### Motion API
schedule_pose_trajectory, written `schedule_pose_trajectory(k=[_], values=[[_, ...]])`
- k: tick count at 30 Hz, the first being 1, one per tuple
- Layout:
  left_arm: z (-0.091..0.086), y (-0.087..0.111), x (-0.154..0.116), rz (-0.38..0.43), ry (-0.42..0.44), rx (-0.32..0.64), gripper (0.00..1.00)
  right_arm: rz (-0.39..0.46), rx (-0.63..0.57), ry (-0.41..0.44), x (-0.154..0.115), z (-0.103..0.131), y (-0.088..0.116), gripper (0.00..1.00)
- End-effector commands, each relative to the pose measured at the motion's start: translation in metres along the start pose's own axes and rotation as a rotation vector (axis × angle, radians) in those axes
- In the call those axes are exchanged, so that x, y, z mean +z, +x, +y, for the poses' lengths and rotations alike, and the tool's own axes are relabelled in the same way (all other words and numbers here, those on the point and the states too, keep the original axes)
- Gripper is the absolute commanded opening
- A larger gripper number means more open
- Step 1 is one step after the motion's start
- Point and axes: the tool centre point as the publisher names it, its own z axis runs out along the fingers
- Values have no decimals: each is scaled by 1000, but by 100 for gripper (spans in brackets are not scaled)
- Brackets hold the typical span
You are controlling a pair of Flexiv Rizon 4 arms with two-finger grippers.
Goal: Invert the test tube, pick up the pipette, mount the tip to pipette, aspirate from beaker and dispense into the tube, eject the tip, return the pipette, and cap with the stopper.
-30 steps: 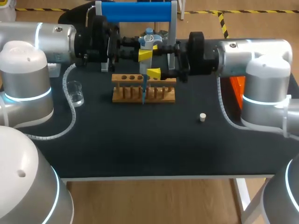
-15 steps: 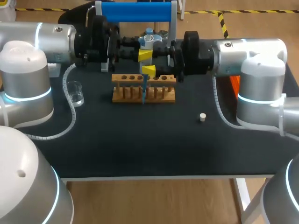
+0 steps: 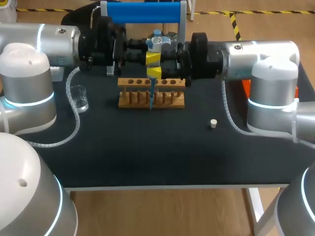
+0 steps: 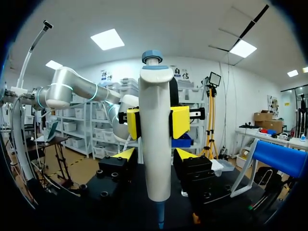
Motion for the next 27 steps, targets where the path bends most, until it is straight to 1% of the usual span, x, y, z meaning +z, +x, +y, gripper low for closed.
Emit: schedule_pose_trajectory(k=[1,5,8,11,12,13,27], values=[[0,0,1,0,1,1,0,4,0,-4,1,-1,-1,48],[0,0,1,0,1,1,0,8,0,-11,1,0,-1,45],[0,0,1,0,1,1,0,8,1,-15,1,0,-1,38],[0,0,1,0,1,1,0,6,2,-17,1,0,-2,15],[0,0,1,0,1,1,0,6,1,-18,1,1,-2,6],[0,0,1,0,1,1,0,5,1,-18,1,1,-2,0],[0,0,1,0,1,1,0,21,-4,-1,-2,-1,-3,0]])
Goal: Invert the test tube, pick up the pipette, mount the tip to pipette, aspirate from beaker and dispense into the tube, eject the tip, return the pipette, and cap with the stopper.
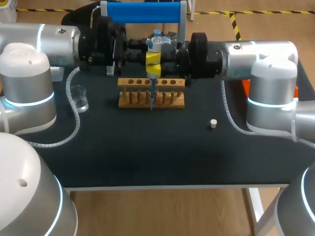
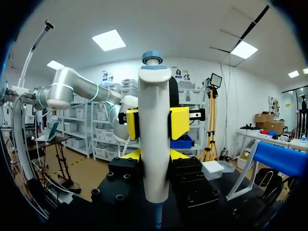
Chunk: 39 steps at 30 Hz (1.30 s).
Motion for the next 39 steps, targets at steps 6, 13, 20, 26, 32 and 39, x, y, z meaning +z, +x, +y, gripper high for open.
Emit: schedule_pose_trajectory(k=[6,13,20,26,32,39], values=[[0,0,1,0,1,1,100,9,3,9,-5,-1,-3,0],[0,0,1,0,1,1,100,20,5,12,-10,-1,-3,0],[0,0,1,0,1,1,100,94,0,35,-31,-4,1,0],[0,0,1,0,1,1,100,168,7,53,-63,-7,-1,0],[0,0,1,0,1,1,100,194,0,68,-107,-4,-16,0],[0,0,1,0,1,1,100,171,-21,75,-154,3,-35,0]])
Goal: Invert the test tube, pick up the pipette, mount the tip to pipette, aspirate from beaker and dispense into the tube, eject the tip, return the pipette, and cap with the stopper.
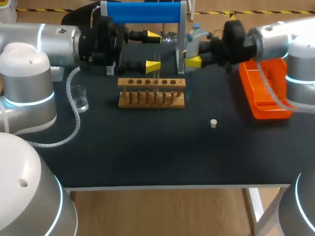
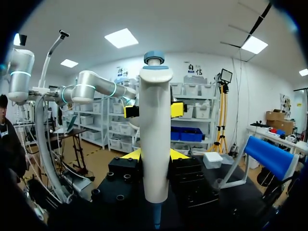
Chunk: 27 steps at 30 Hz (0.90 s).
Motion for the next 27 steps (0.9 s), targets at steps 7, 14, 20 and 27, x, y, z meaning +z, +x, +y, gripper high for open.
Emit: schedule_pose_trajectory(k=[7,14,20,27], values=[[0,0,0,0,1,1,100,23,-6,12,-36,3,0,0],[0,0,0,0,1,1,100,23,-6,12,-36,3,0,0],[0,0,0,0,1,1,100,23,-6,12,-36,3,0,0],[0,0,0,0,1,1,100,-34,-35,13,-98,20,-11,0]])
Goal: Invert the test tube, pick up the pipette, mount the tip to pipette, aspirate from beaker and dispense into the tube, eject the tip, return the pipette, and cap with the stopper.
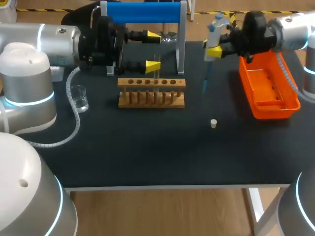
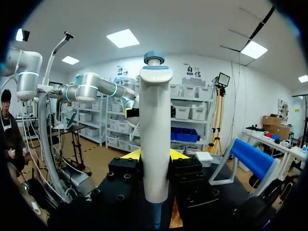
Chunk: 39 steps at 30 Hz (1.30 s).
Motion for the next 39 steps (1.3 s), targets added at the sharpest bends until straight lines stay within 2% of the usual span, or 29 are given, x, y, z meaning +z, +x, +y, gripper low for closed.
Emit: schedule_pose_trajectory(k=[1,11,17,22,31,39], values=[[0,0,0,0,1,1,100,-12,-12,20,-46,12,1,0],[0,0,0,0,1,1,100,-72,-59,56,-144,25,-7,0],[0,0,0,0,1,1,100,-118,-51,47,-199,22,-12,0],[0,0,0,0,1,1,100,-137,-46,42,-233,16,-14,0],[0,0,0,0,1,1,100,-183,-33,15,-272,6,-16,0],[0,0,0,0,1,1,100,-196,0,-17,-274,-7,-13,0]])
